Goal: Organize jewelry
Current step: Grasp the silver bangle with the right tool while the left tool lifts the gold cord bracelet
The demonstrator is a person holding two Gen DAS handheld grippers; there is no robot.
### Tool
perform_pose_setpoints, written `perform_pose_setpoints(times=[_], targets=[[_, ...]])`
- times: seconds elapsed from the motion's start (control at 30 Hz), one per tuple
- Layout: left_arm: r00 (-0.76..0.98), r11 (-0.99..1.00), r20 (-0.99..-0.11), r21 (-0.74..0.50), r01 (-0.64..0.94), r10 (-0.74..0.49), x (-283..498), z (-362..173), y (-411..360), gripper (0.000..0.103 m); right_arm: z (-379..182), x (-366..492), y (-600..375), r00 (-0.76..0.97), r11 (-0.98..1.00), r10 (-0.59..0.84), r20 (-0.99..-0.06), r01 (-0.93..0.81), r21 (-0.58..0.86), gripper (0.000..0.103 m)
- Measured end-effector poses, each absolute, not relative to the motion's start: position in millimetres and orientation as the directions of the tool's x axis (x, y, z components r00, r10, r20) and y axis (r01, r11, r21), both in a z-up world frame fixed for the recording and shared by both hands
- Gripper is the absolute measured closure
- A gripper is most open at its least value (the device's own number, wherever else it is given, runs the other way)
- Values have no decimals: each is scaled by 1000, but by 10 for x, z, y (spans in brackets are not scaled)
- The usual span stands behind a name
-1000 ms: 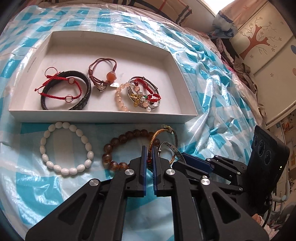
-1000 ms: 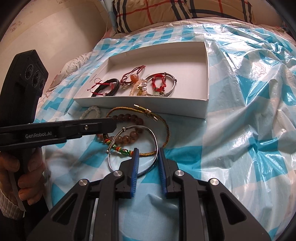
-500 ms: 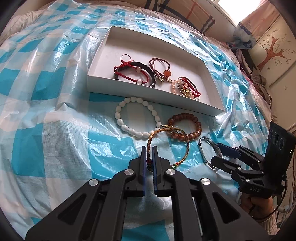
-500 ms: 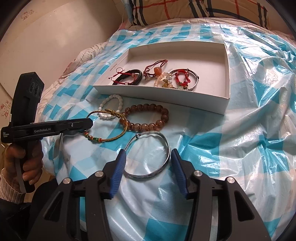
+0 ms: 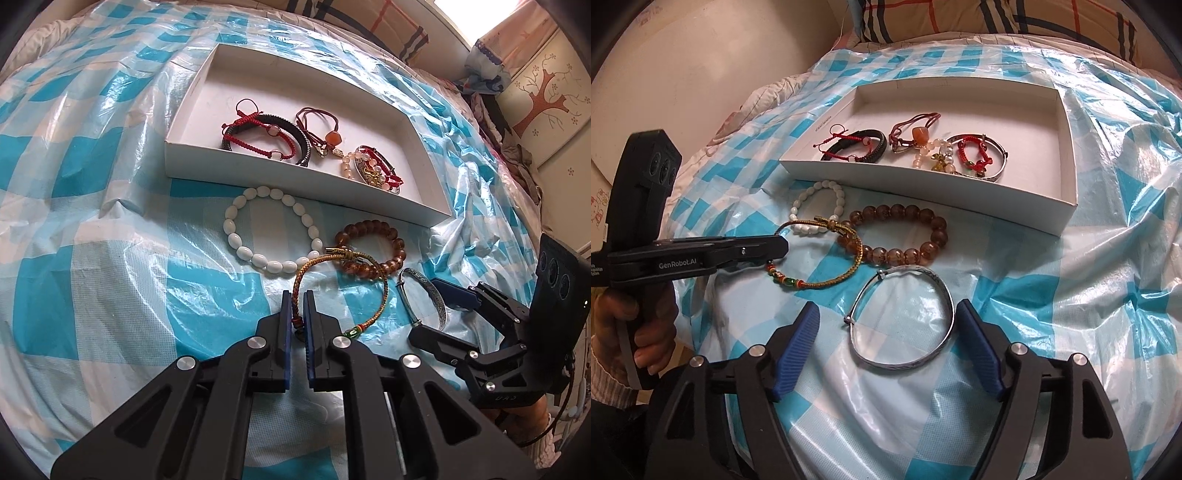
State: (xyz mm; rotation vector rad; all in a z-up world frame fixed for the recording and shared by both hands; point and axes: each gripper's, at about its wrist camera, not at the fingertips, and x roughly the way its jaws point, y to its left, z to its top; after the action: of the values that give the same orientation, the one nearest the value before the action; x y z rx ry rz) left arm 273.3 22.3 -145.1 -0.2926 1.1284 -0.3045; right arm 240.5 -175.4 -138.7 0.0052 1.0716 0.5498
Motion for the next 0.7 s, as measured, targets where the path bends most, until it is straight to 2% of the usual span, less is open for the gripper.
perform_pose_setpoints(times=[0.07,0.13,0.57,0.7], targets=[[399,923,-835,-374,93,-379,2725,-1450,220,97,-1396,2384,-1729,368,869,413,-833,-433,239,30],[406,927,-836,-361,101,-370,2711,-1434,205,97,-1396,2376,-1749,379,876,402,-834,-425,229,44],[486,951,-818,-273,144,-308,2463,-1164,126,97,-1227,2209,-1981,432,878,459,-776,-355,321,44],[528,965,-808,-213,153,-262,2357,-1048,86,97,-1164,2144,-2046,450,863,498,-741,-335,377,44]])
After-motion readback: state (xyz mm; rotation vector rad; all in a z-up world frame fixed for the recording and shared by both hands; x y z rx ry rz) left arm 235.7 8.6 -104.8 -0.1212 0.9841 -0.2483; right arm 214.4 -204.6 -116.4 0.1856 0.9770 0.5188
